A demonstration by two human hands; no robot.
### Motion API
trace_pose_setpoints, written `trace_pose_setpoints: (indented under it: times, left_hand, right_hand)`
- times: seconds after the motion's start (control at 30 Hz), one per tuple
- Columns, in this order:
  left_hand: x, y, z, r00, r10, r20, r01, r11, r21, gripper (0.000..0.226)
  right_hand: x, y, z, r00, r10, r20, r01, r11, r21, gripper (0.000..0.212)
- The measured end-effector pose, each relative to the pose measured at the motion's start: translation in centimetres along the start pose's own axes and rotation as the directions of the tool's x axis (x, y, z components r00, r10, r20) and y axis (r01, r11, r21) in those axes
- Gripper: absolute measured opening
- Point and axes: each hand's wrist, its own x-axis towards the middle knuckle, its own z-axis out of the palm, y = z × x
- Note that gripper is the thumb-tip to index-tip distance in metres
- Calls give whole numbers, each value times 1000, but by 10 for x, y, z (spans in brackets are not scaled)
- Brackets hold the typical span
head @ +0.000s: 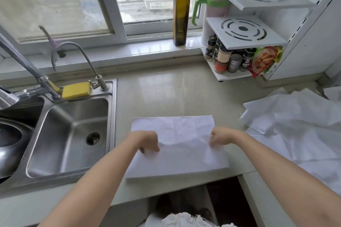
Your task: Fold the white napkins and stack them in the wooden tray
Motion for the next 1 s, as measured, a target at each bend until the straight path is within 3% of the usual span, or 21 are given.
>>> trace_pose_setpoints:
  times: [0.07, 0.13, 0.37, 0.53, 0.6, 0.73, 0.83, 0.93, 1.0]
  left_hand:
    - [6, -7, -9, 973, 21, -229, -10, 999, 48, 31]
    - [14, -12, -13, 950, 23, -311, 0, 997, 75, 31]
    - [56, -32, -20, 870, 97, -483, 17, 974, 225, 33]
    - [83, -40, -24, 877, 104, -469, -15, 982, 189, 31]
    - [91, -44, -24, 884, 100, -457, -35, 988, 147, 30]
    - [106, -49, -28, 906, 63, -418, -26, 995, 93, 29]
    - [111, -47, -28, 915, 44, -400, -10, 996, 86, 30]
    - [112, -48, -26, 911, 56, -409, -2, 991, 131, 25]
    - [114, -49, -27, 910, 56, -411, 4, 990, 142, 22]
  right_hand:
    - [10, -2, -2, 979, -9, -204, 12, 1000, 14, 33]
    - [20, -4, -3, 946, 7, -323, -2, 1000, 18, 35]
    - [55, -14, -3, 880, 163, -445, -100, 982, 163, 33]
    - [73, -21, 1, 897, 138, -420, -50, 976, 214, 12]
    - [79, -23, 5, 884, 143, -446, -32, 968, 247, 30]
    - [86, -28, 10, 835, 197, -513, -30, 948, 316, 17]
    - [88, -23, 14, 796, 290, -531, -92, 925, 368, 32]
    - [88, -26, 10, 795, 320, -516, -120, 916, 384, 15]
    - [92, -27, 7, 802, 345, -487, -138, 901, 410, 28]
